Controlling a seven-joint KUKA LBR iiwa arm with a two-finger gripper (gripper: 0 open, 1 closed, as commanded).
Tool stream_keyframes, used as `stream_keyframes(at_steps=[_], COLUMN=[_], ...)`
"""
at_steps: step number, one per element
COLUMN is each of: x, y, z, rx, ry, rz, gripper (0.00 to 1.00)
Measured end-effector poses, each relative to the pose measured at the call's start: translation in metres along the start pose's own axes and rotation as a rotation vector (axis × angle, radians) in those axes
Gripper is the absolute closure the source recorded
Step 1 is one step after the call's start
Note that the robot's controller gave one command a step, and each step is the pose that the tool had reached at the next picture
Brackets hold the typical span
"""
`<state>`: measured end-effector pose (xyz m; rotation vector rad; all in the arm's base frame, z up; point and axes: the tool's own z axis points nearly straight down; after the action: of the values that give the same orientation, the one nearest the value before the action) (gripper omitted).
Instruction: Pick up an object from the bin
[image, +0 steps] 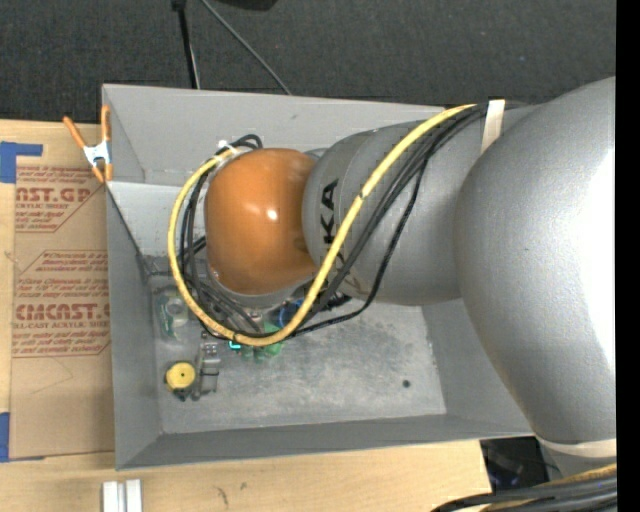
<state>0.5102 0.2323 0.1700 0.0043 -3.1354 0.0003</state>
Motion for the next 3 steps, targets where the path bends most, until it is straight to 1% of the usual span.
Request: stream_keyframes(at_steps=[1,2,3], x=[0.025,0.003,0.029], y=[0.014,-0.005,0.003], z=[0.105,0.069,0.059], rx=[0.001,-0.001,-0.001], ry=[0.000,-0.010,-0.005], rz=[0.128,-0.068,0.130], gripper=[0.00,0.00,0.00])
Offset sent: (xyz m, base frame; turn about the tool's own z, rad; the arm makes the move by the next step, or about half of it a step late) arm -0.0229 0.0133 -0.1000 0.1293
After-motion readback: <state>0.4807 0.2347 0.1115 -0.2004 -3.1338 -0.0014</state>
